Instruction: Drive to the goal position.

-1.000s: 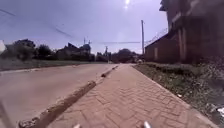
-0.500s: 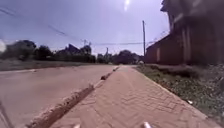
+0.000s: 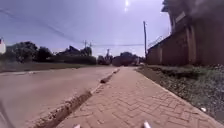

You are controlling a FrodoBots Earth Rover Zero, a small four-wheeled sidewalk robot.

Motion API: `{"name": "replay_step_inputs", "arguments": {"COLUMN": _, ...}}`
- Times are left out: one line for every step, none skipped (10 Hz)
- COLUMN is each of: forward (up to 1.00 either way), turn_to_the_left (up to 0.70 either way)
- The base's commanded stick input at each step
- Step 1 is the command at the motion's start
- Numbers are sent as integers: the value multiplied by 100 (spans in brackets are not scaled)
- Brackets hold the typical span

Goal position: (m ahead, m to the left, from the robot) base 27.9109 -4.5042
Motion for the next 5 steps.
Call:
{"name": "replay_step_inputs", "arguments": {"forward": 70, "turn_to_the_left": 0}}
{"name": "replay_step_inputs", "arguments": {"forward": 70, "turn_to_the_left": 0}}
{"name": "replay_step_inputs", "arguments": {"forward": 70, "turn_to_the_left": 0}}
{"name": "replay_step_inputs", "arguments": {"forward": 70, "turn_to_the_left": 0}}
{"name": "replay_step_inputs", "arguments": {"forward": 70, "turn_to_the_left": -35}}
